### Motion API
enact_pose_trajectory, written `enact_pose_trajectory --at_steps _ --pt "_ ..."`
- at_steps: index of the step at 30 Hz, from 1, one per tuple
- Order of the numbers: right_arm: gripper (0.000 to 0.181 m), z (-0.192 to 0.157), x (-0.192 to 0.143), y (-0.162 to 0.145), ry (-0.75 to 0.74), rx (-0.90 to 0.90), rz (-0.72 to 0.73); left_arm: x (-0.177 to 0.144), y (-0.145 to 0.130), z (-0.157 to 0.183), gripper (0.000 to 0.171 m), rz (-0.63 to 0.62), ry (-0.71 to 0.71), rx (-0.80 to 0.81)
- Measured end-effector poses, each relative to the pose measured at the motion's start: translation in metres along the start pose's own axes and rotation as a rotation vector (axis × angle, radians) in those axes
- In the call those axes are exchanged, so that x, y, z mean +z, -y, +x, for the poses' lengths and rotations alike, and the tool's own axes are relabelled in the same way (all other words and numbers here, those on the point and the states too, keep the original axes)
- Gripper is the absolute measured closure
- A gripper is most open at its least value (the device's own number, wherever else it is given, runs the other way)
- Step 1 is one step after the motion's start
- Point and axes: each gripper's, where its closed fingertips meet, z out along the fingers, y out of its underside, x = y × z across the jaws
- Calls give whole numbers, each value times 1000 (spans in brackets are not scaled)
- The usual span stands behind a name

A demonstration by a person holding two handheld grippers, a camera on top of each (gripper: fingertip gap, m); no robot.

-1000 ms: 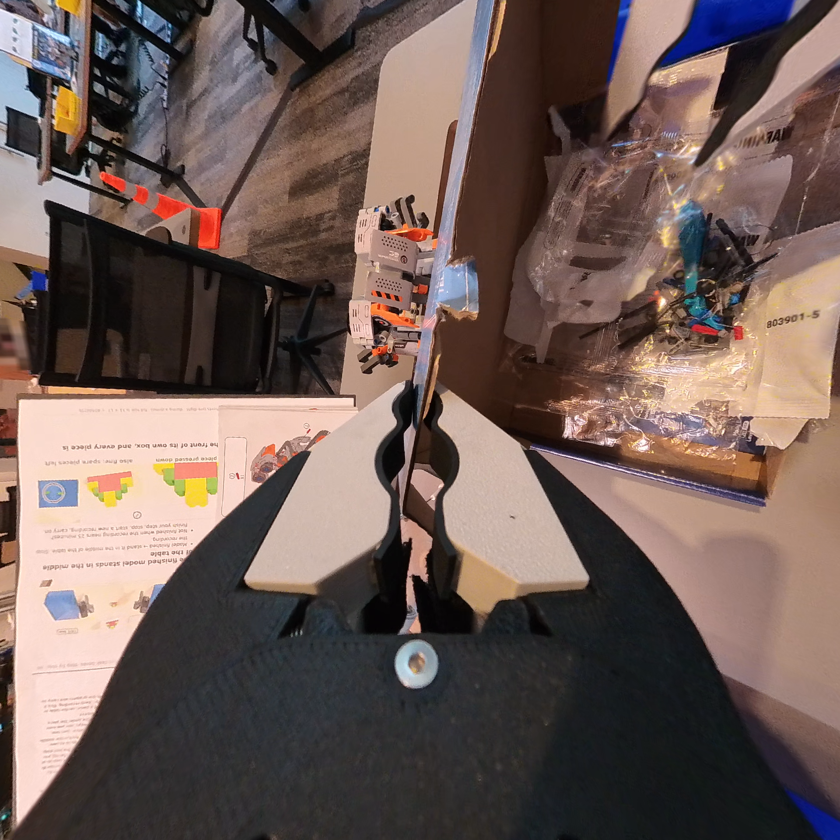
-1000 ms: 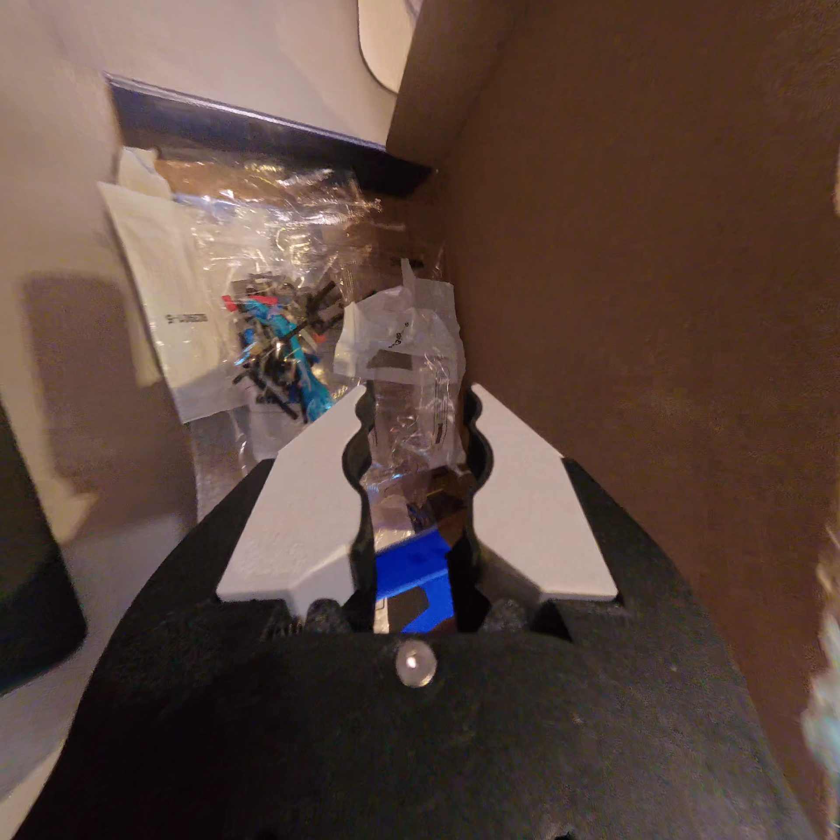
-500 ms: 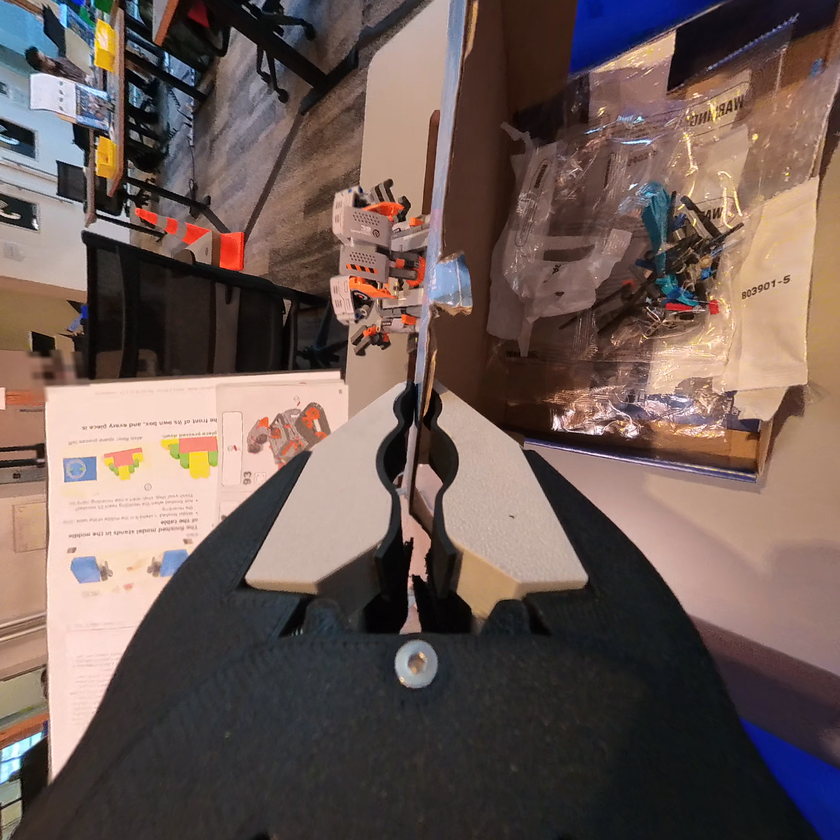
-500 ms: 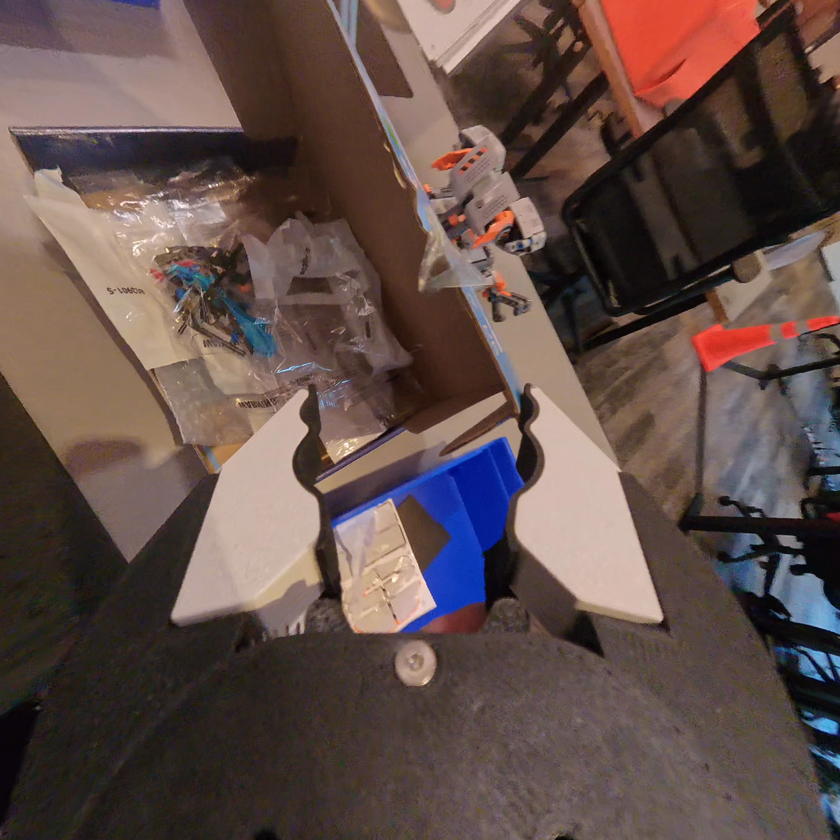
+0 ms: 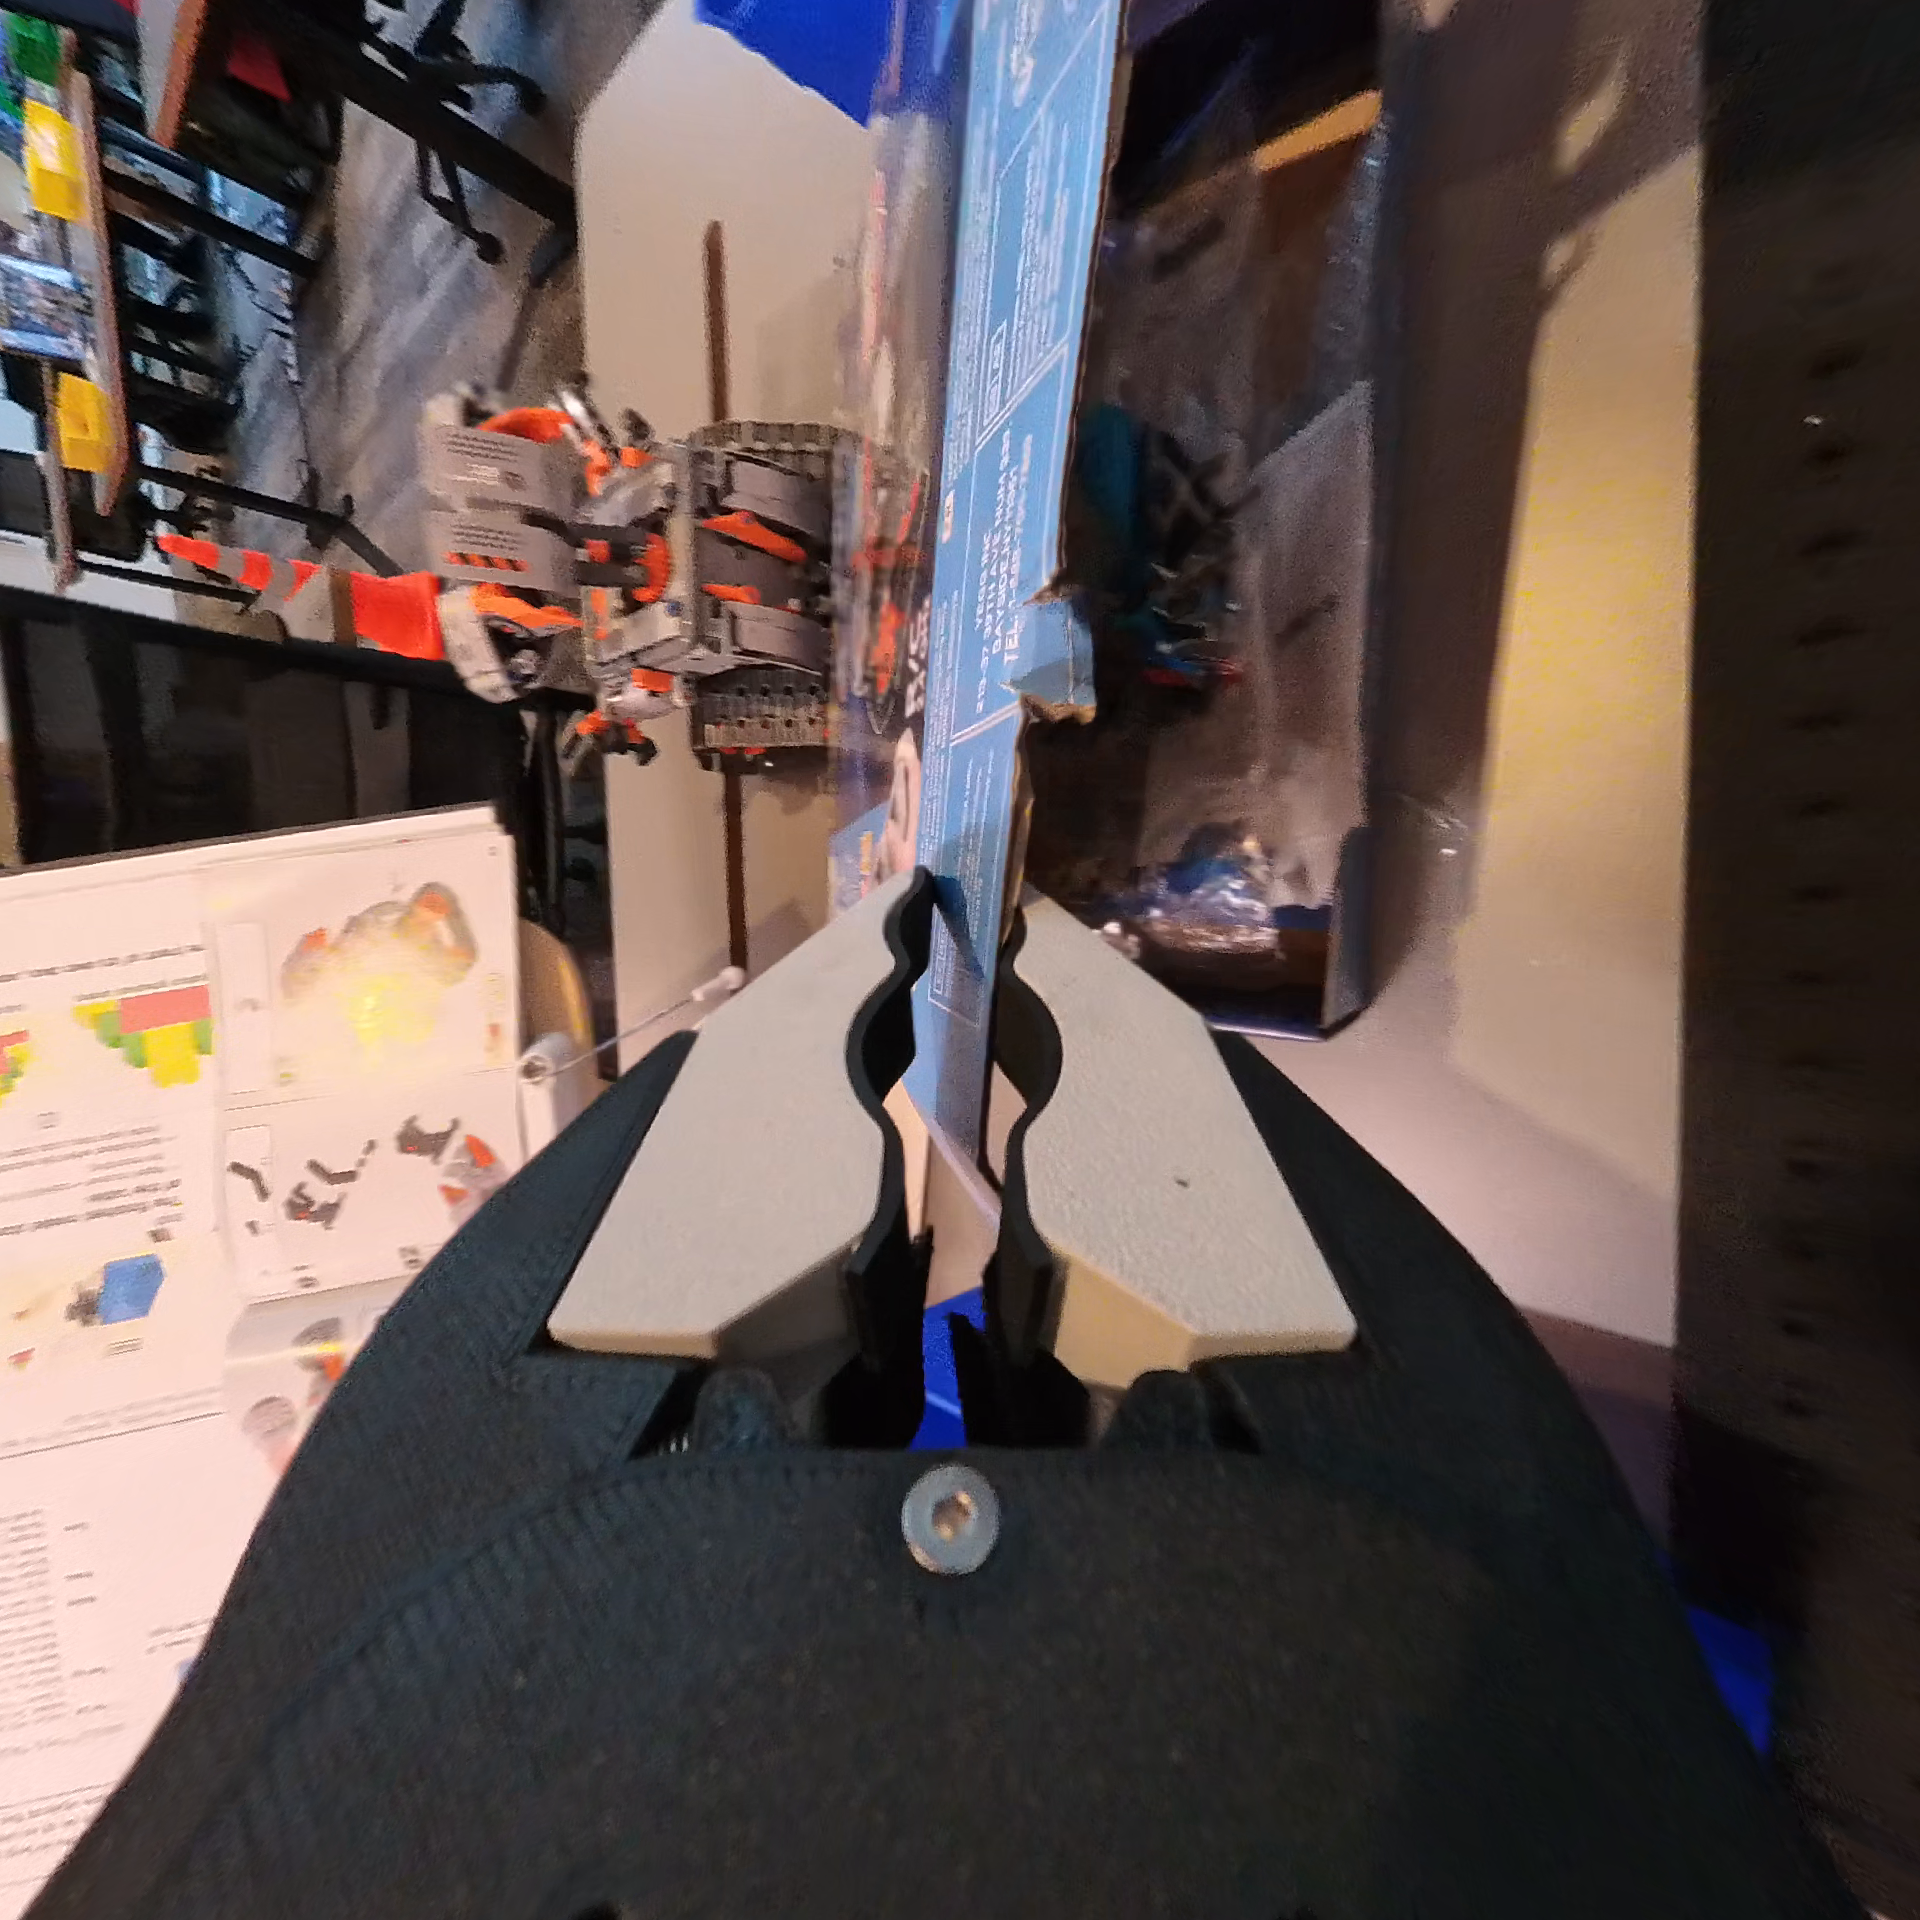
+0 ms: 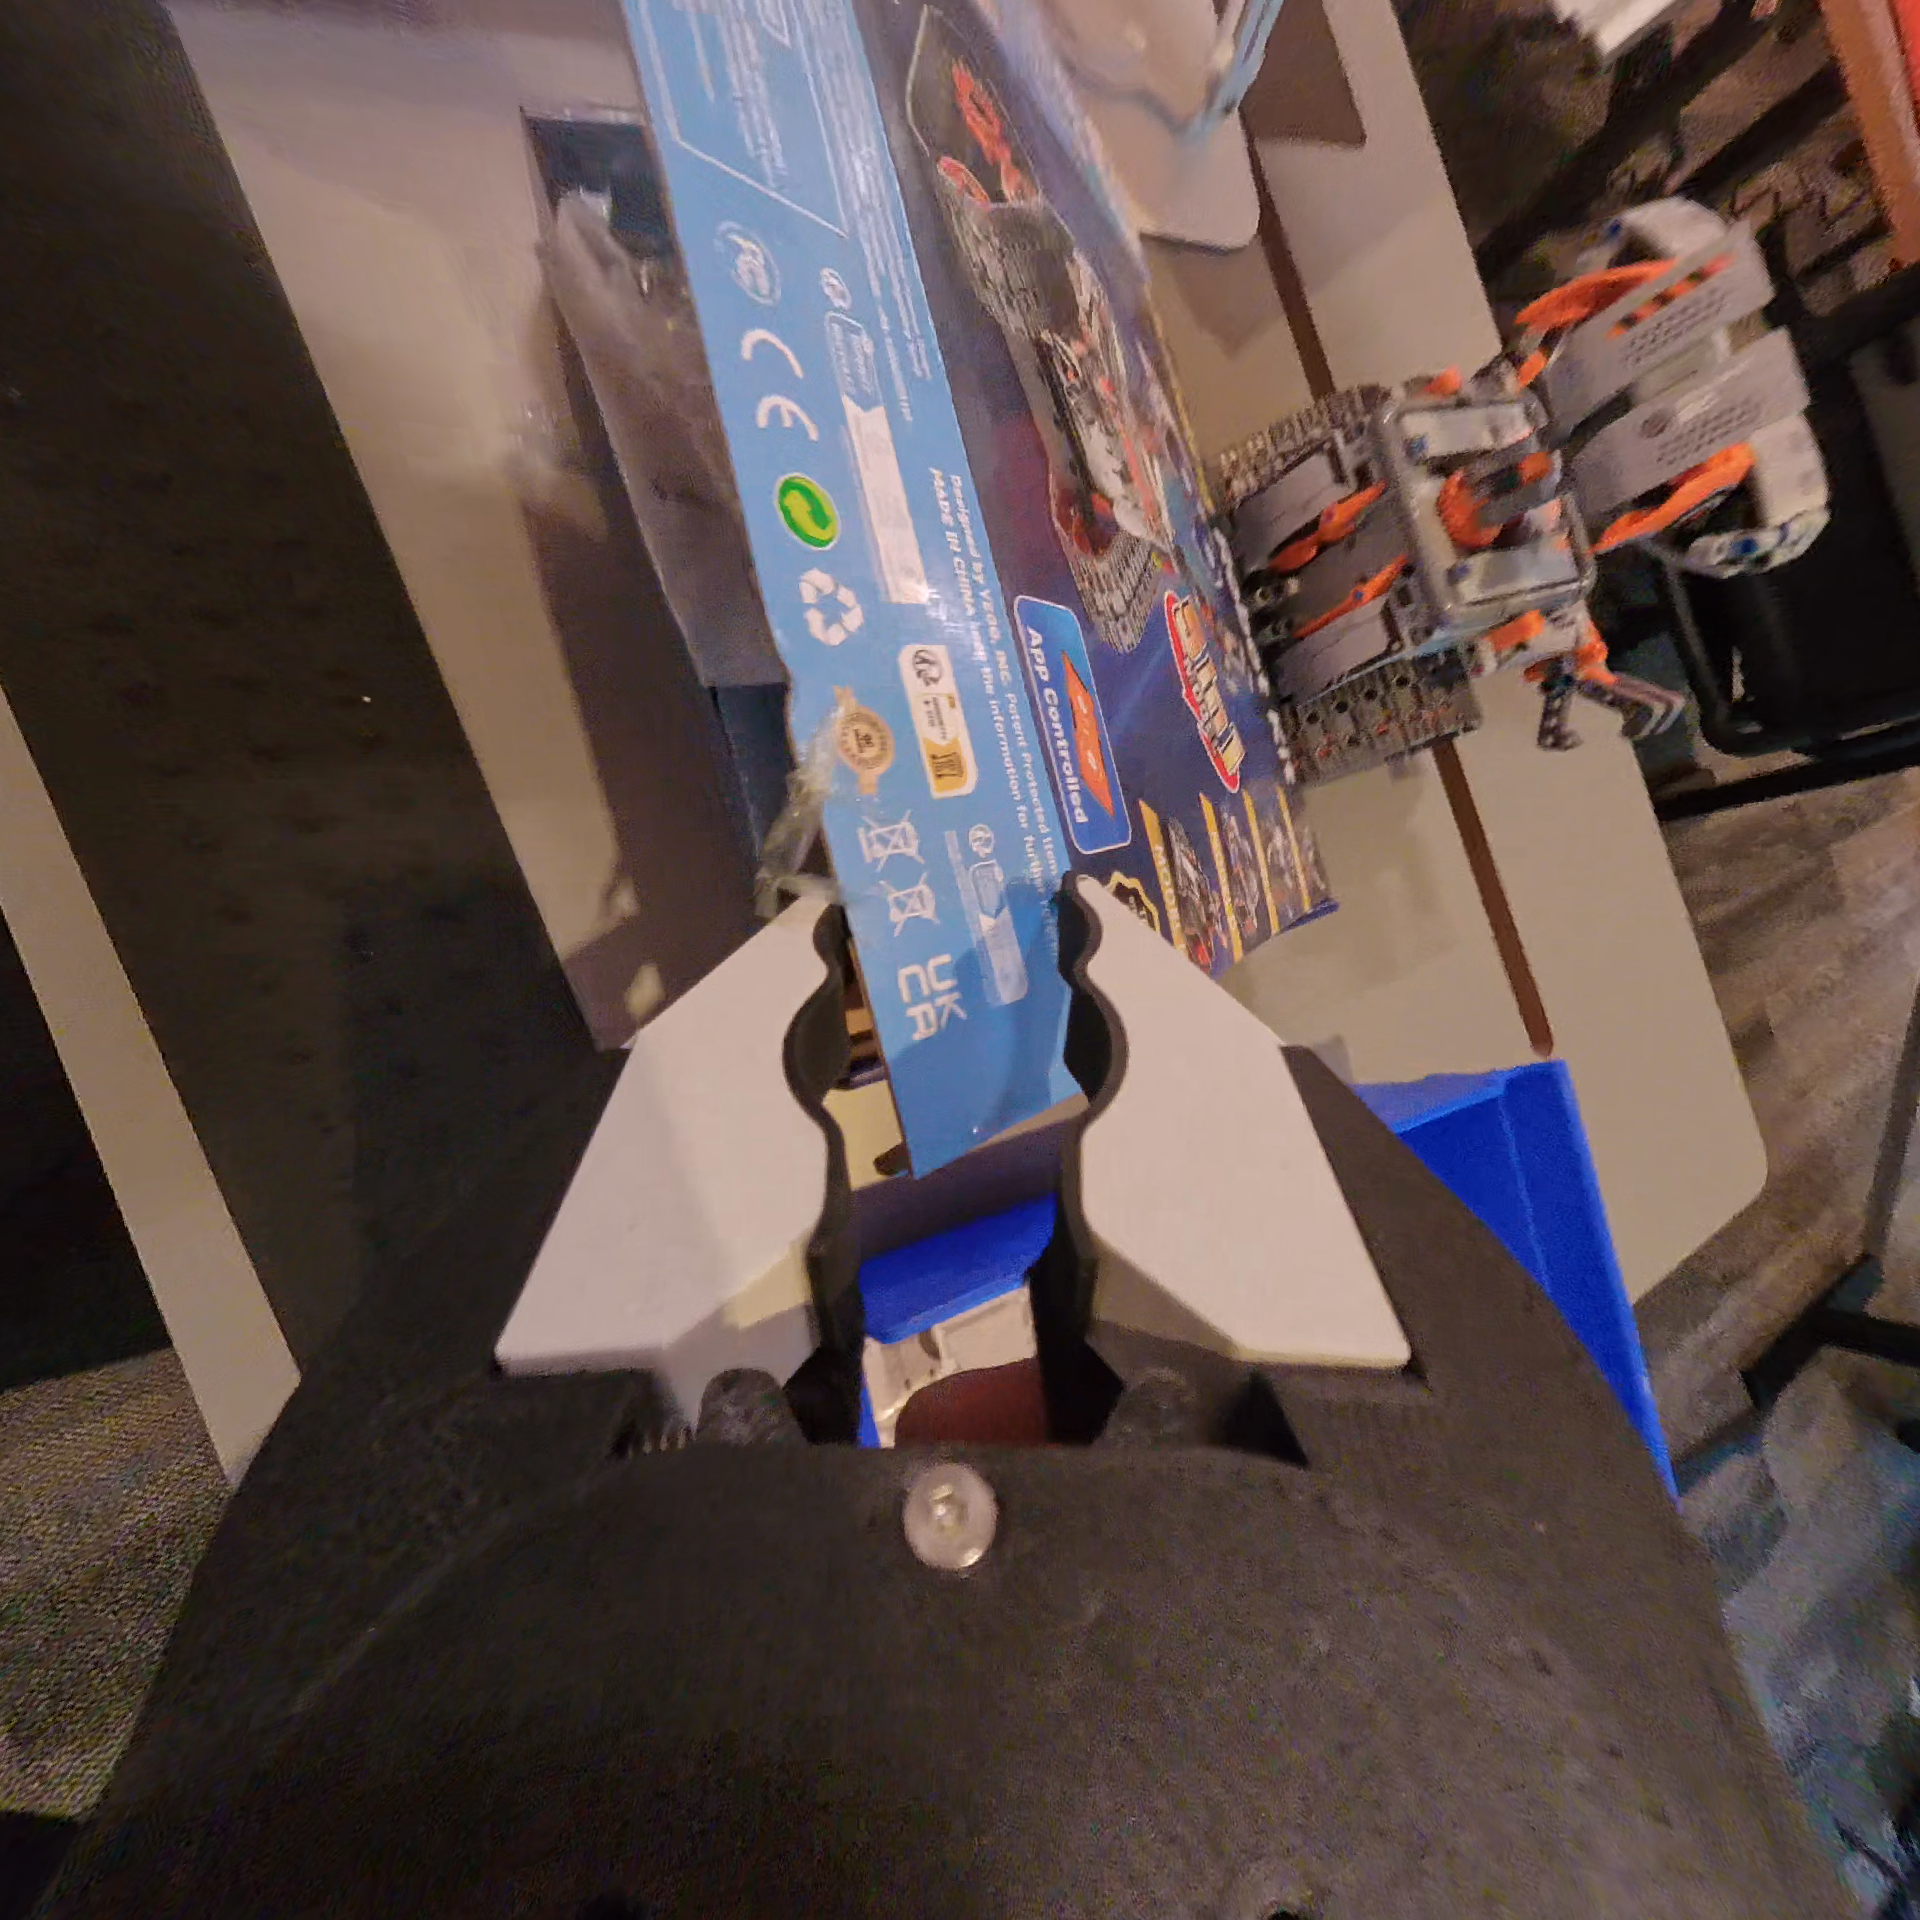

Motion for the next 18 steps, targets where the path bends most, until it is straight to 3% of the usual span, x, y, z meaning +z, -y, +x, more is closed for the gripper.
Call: enact_pose_trajectory --at_steps 13,18 --pt "140 -69 69 -74 19 -59 -211 60 -41 122 149 -167 23 18" --pt "130 -71 76 -75 -36 -79 -215 73 -52 128 142 -179 114 -7"
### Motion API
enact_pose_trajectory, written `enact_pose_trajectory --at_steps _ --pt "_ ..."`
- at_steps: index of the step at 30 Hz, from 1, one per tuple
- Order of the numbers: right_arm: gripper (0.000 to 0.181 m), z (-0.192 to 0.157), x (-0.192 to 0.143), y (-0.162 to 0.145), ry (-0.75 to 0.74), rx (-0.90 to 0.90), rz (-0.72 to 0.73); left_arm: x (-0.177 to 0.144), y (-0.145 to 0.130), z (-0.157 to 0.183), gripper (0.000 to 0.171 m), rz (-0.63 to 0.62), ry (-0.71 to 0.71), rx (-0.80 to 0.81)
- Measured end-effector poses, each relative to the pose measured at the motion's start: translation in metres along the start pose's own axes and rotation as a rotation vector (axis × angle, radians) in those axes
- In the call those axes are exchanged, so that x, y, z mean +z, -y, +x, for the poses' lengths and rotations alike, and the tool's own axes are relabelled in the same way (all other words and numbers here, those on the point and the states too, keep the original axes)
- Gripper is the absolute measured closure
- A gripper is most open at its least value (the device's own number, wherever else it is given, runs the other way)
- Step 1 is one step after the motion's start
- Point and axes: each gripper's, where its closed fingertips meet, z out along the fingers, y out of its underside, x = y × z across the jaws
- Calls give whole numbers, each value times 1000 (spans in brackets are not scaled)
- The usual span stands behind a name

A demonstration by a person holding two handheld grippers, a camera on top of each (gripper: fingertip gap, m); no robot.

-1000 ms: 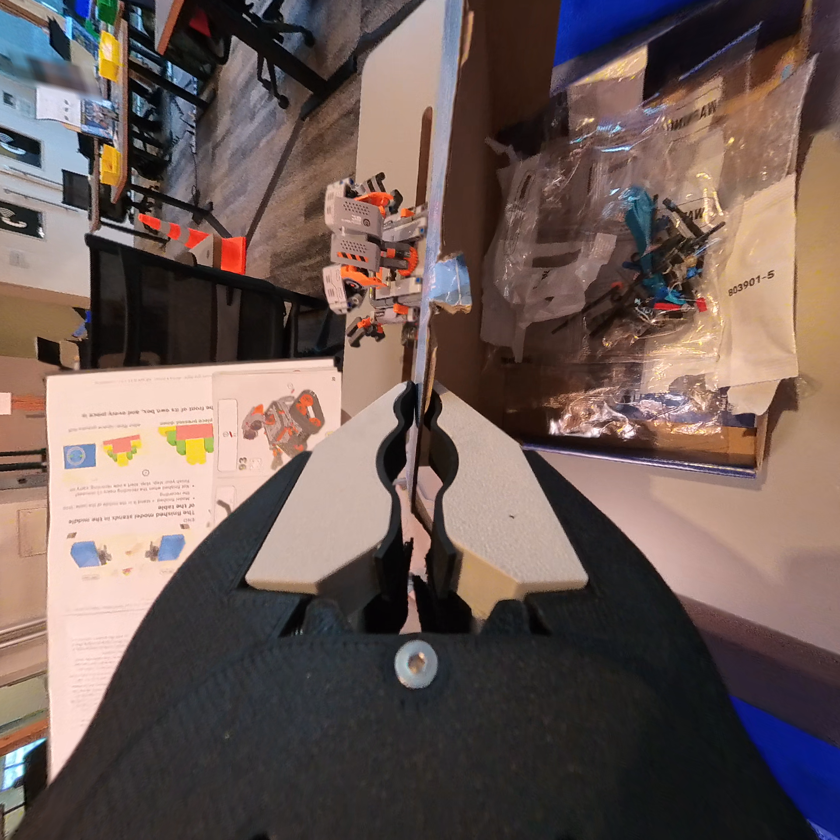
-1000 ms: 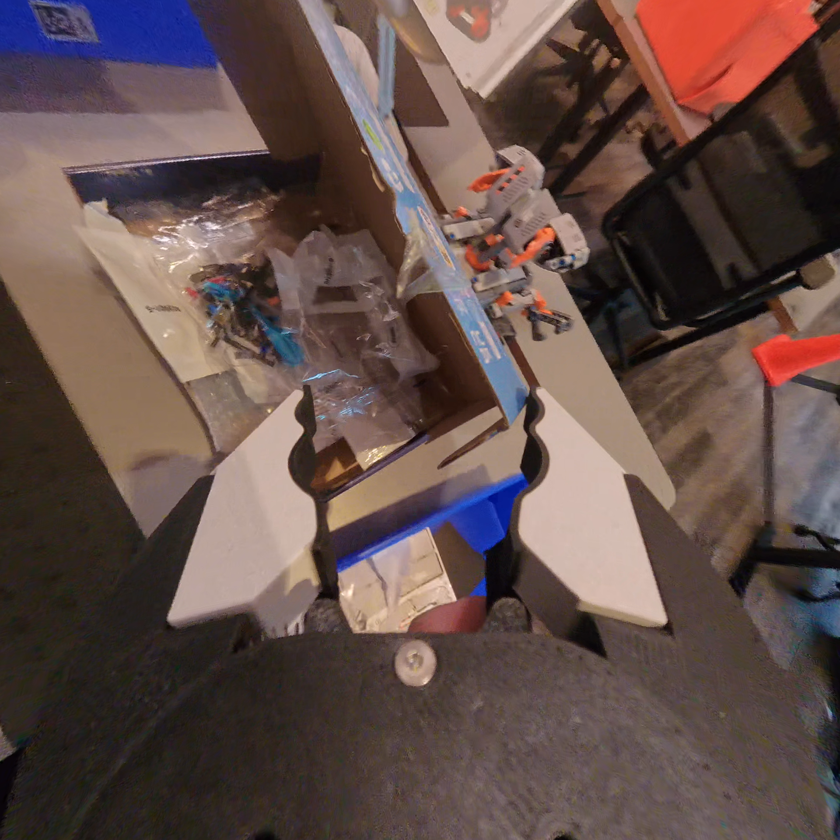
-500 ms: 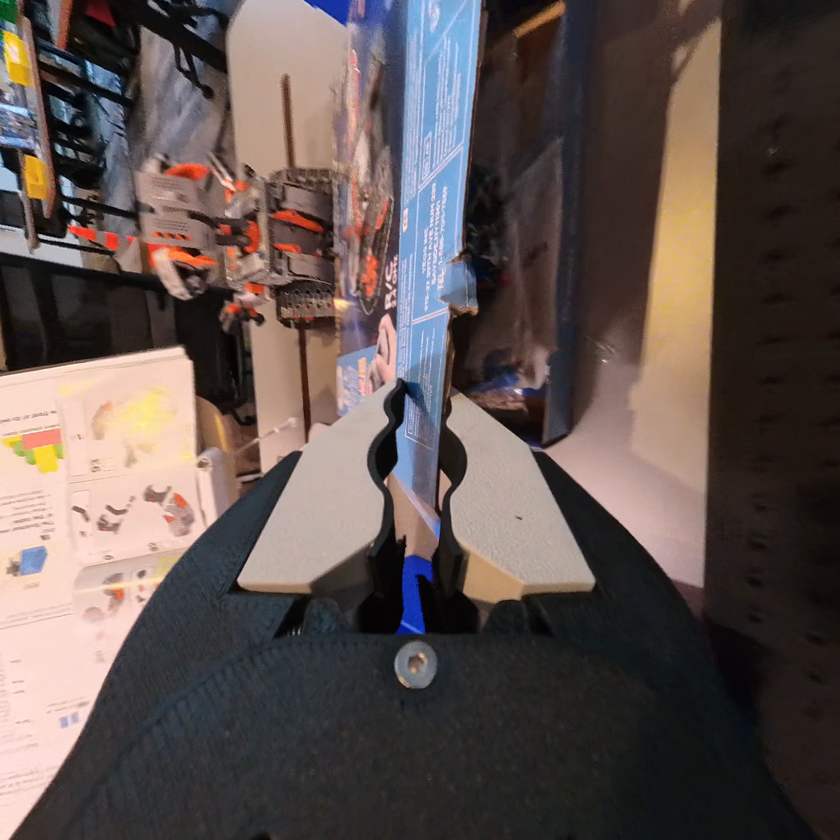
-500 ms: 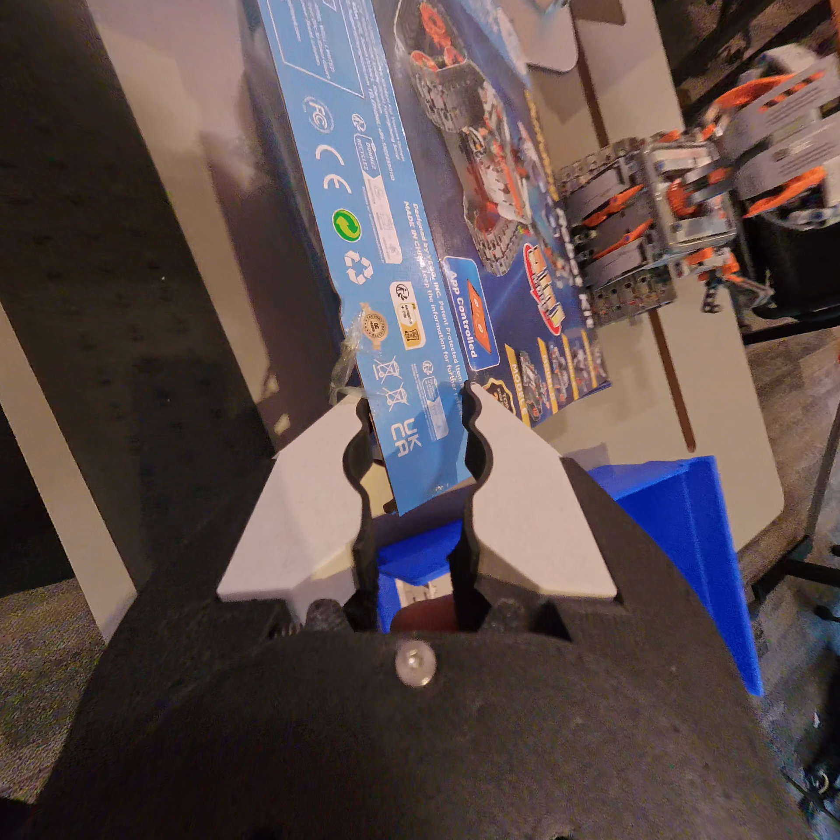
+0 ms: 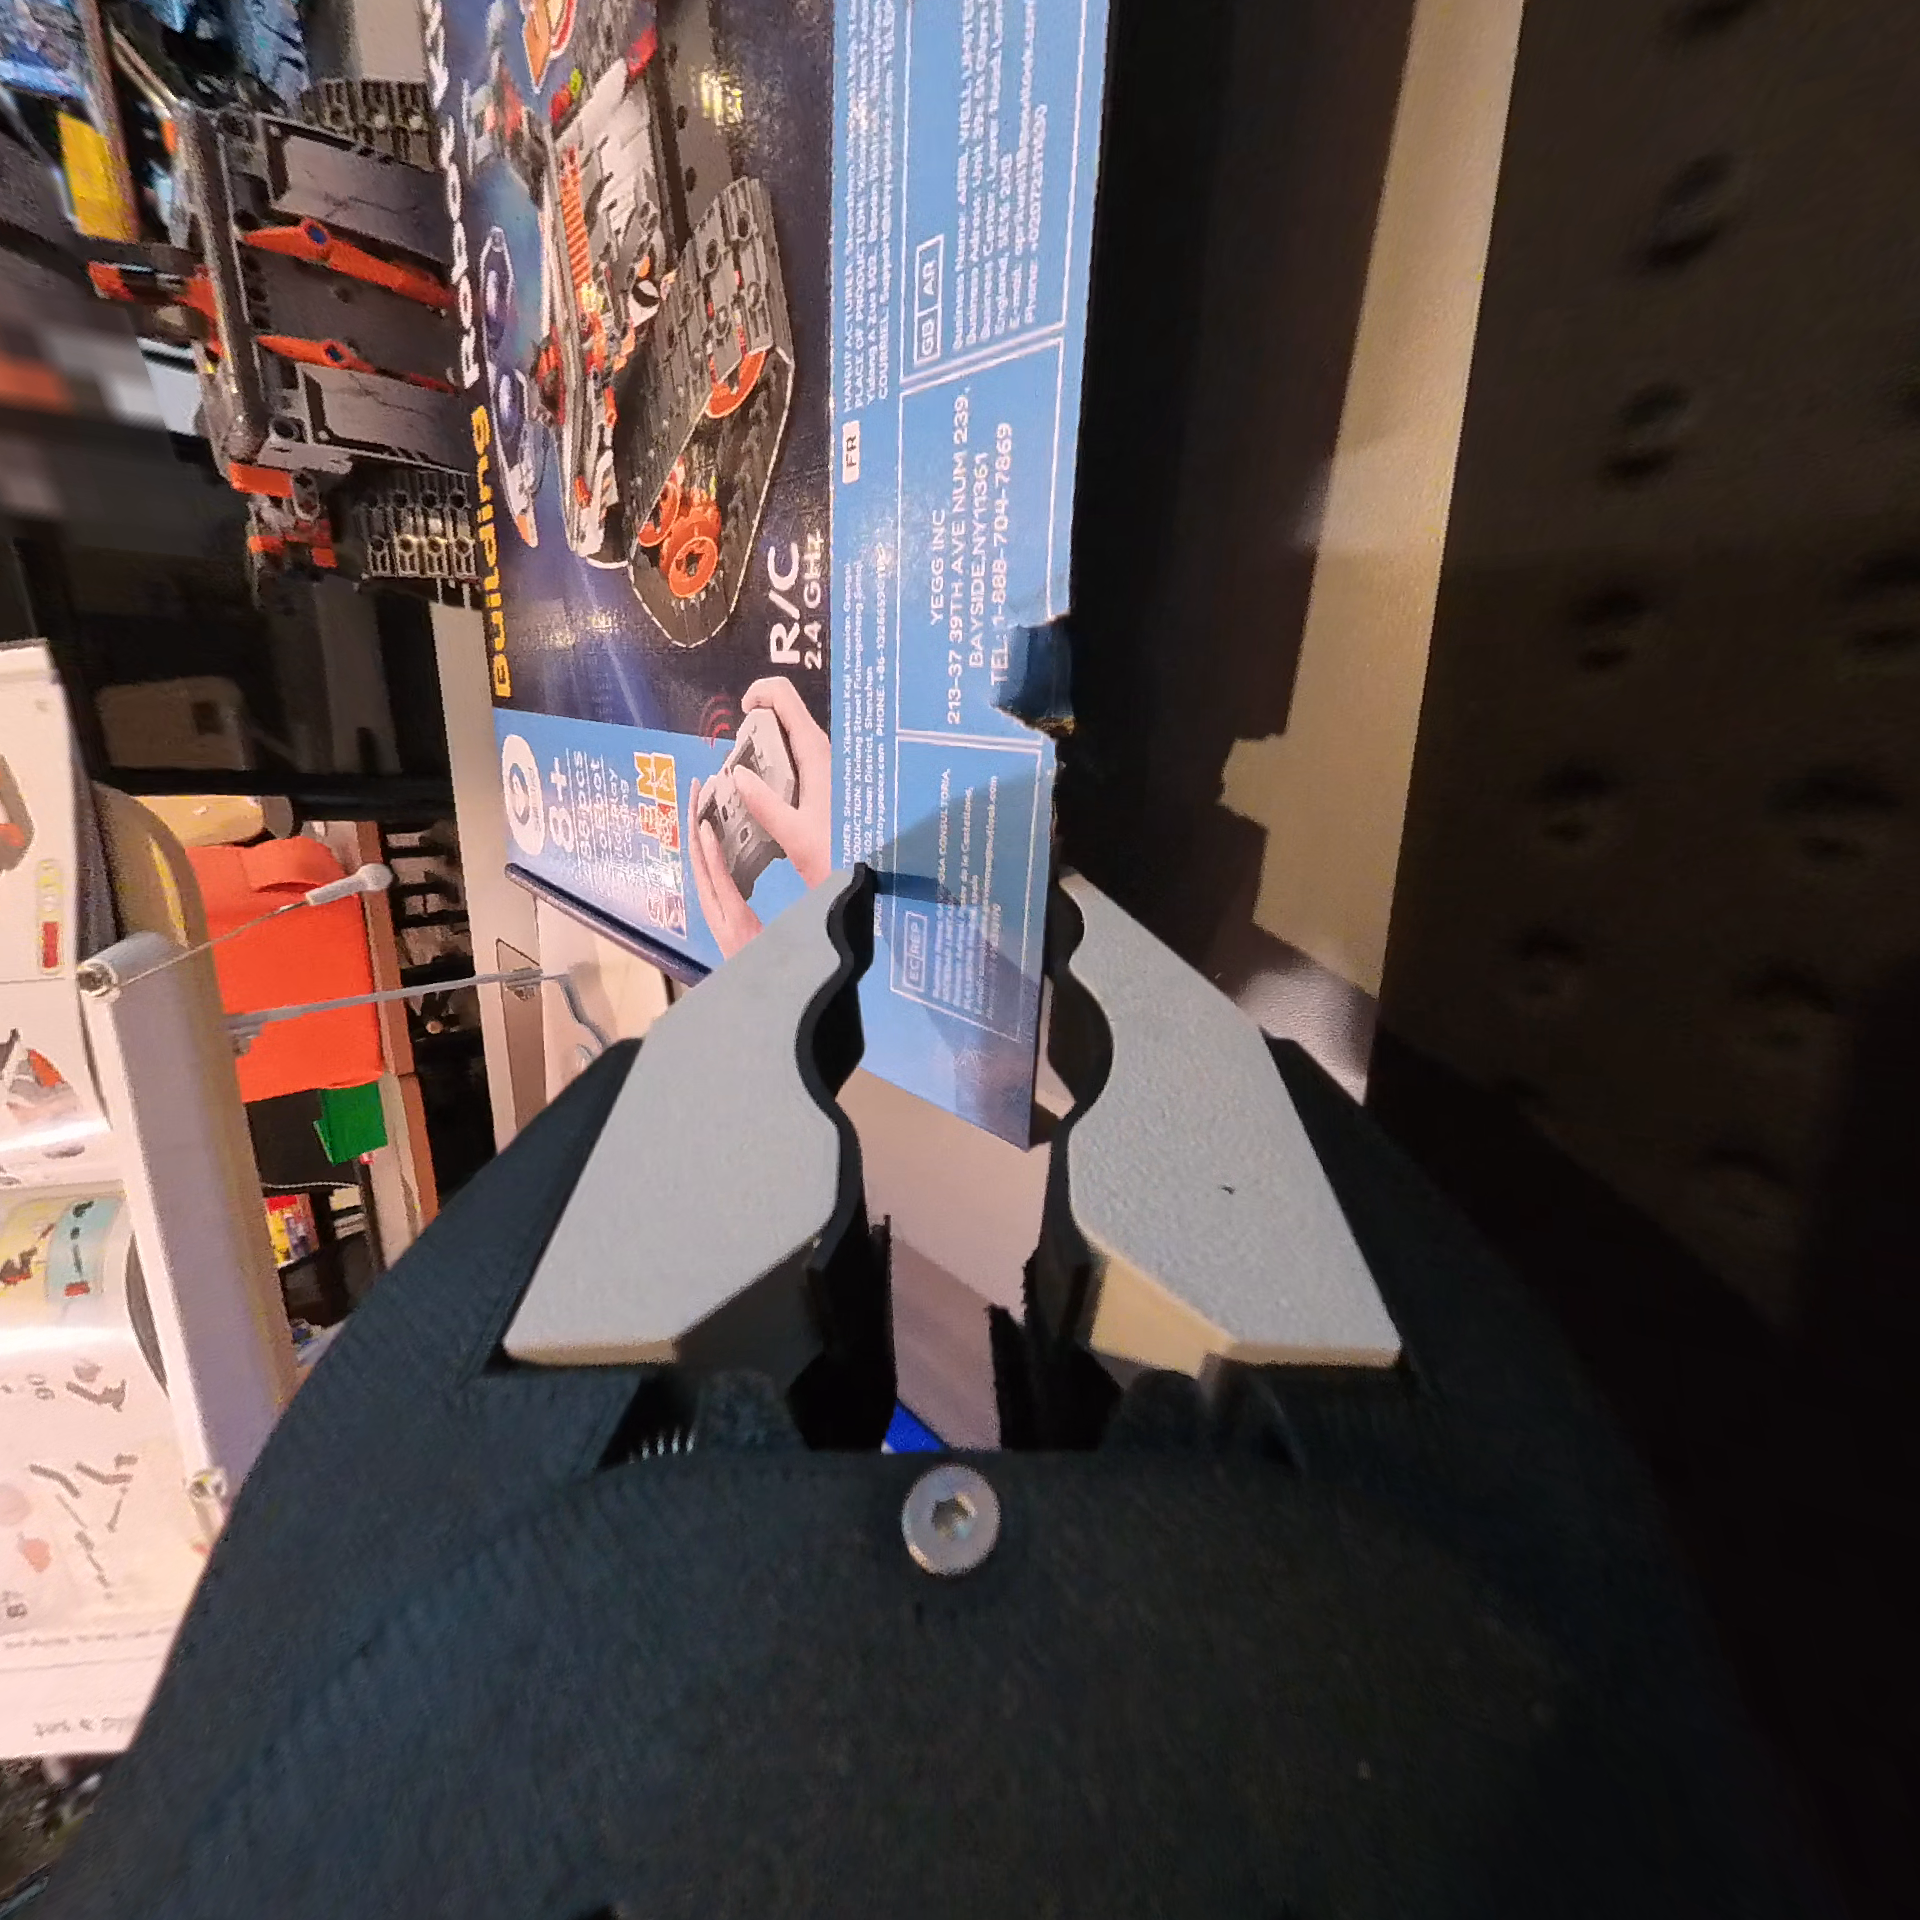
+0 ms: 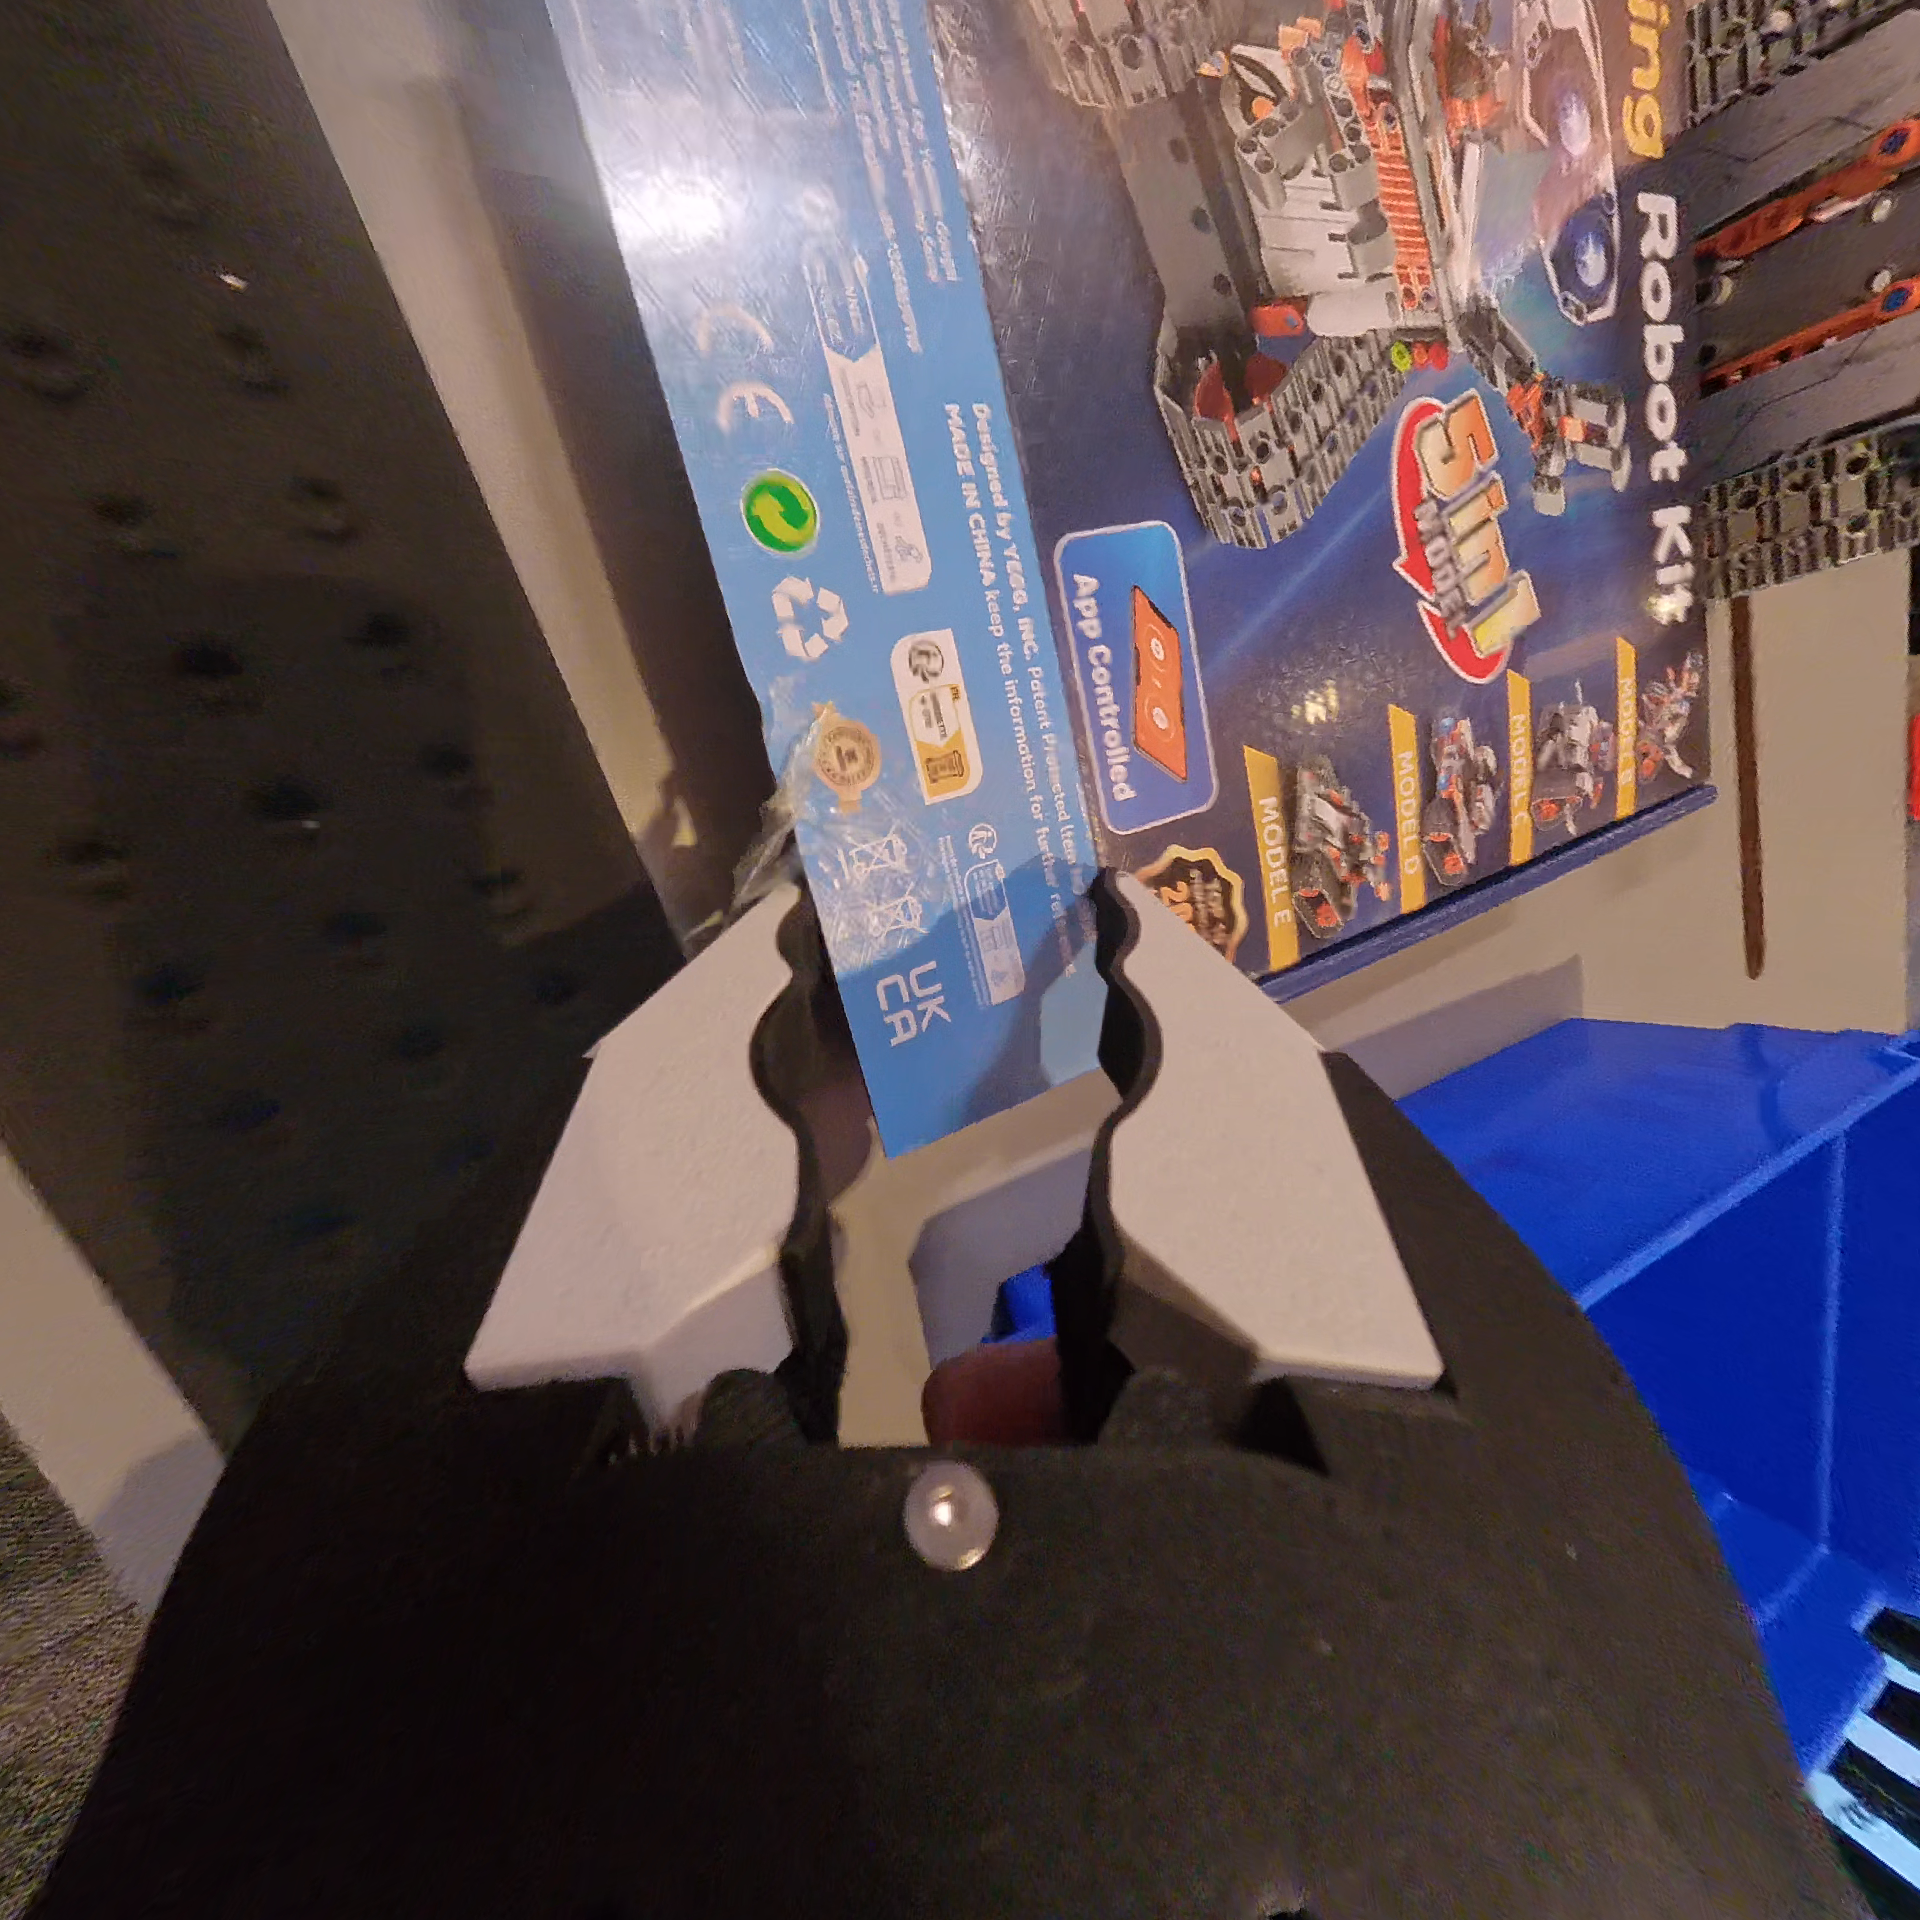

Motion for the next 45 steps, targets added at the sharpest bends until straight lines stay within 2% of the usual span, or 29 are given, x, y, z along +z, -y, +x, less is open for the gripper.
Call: enact_pose_trajectory --at_steps 3,6,9,11,13,18,21,27,32,34,36,45 --pt "123 -1 -13 8 23 69 58 -3 -2 5 133 -5 -25 -37" --pt "113 8 -35 5 -1 169 100 -14 -6 2 115 0 -41 -117" --pt "113 11 -49 -1 -11 276 141 -33 -3 0 110 74 -97 -306" --pt "123 8 -48 -6 -4 329 141 -41 -3 -2 108 129 -140 -463" --pt "123 8 -41 -12 -26 377 127 -44 -6 -11 115 168 -122 -607" --pt "123 13 -27 -23 -122 495 128 -22 -19 -13 115 182 -179 -913" --pt "122 5 -15 -26 -85 543 145 -10 -21 -8 111 197 -234 -1029" --pt "127 0 6 -33 -22 597 166 1 -22 -7 108 231 -327 -1168" --pt "130 -4 10 -33 29 623 177 6 -22 -12 110 227 -313 -1184" --pt "131 -6 9 -33 58 638 177 7 -25 -13 118 201 -313 -1205" --pt "132 -8 8 -33 87 656 172 5 -22 -13 117 179 -358 -1243" --pt "132 -20 4 -30 198 675 55 0 -21 -8 114 3 -456 -1231"
